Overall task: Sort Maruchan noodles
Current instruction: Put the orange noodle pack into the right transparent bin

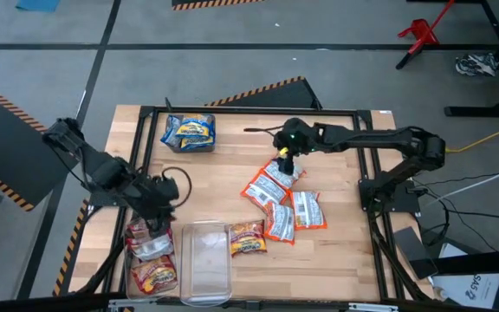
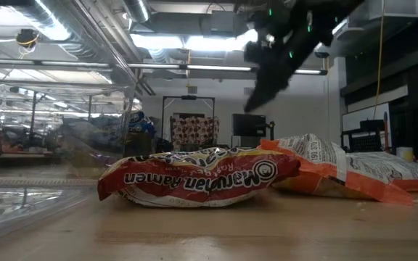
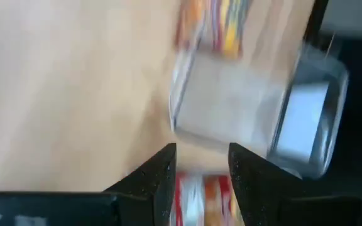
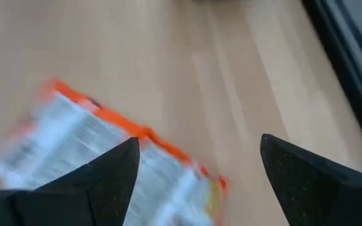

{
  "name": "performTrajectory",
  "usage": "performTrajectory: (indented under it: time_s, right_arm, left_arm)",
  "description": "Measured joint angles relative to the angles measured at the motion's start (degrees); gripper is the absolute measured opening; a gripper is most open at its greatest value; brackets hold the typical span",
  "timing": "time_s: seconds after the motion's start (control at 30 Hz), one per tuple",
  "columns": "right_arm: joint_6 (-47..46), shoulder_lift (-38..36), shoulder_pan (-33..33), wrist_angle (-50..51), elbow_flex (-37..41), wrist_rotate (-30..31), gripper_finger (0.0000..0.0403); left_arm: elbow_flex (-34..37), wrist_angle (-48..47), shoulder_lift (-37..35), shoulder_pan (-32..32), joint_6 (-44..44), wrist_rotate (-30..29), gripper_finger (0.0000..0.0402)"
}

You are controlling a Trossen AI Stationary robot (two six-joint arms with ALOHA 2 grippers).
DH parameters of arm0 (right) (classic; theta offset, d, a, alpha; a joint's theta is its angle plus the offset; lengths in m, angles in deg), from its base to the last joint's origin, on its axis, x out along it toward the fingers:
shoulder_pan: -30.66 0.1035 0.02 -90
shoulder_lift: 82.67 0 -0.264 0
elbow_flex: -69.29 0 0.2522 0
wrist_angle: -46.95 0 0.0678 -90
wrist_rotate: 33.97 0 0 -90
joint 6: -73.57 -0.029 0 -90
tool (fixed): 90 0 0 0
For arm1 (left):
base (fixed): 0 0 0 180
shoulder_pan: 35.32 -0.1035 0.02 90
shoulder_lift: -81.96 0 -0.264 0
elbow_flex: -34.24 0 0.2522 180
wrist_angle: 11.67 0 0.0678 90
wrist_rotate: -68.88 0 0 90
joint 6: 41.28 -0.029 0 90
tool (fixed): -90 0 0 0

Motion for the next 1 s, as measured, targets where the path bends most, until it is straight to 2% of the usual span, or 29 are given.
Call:
performTrajectory:
  time_s: [0.1, 0.17, 0.3, 0.47, 0.67, 0.77, 0.87, 1.0]
  right_arm:
    - [-3.1, 1.6, -3.4, -1.3, 3.0, -0.5, 0.0321]
    - [-4.9, 2.5, -5.6, -0.7, 4.5, -3.0, 0.033]
    - [-7.5, 3.8, -8.1, -0.4, 6.5, -6.5, 0.0349]
    - [-8.7, 4.0, -8.4, -1.9, 9.0, -8.0, 0.0366]
    - [-9.5, 5.5, -8.4, -4.5, 11.9, -8.2, 0.0369]
    - [-10.4, 7.3, -8.4, -6.4, 12.0, -11.3, 0.0368]
    - [-13.2, 8.4, -8.4, -7.8, 12.0, -11.7, 0.0352]
    - [-14.6, 8.4, -8.3, -8.5, 12.0, -8.8, 0.0291]
  left_arm:
    - [-3.0, 2.1, 0.0, 0.0, -2.1, -7.7, 0.0138]
    - [-4.2, 4.5, 0.0, 0.0, -4.7, -12.2, 0.0138]
    - [-5.1, 7.3, 0.0, 0.0, -8.5, -17.7, 0.0138]
    - [-5.1, 7.9, 0.0, 0.0, -10.5, -19.4, 0.0138]
    - [-5.1, 7.8, 0.0, 0.0, -10.6, -22.1, 0.0138]
    - [-5.1, 7.8, 0.0, 0.0, -10.7, -22.6, 0.0138]
    - [-5.1, 7.6, 0.0, 0.0, -10.7, -23.2, 0.0138]
    - [-5.1, 7.7, 0.3, 0.0, -10.6, -24.1, 0.0137]
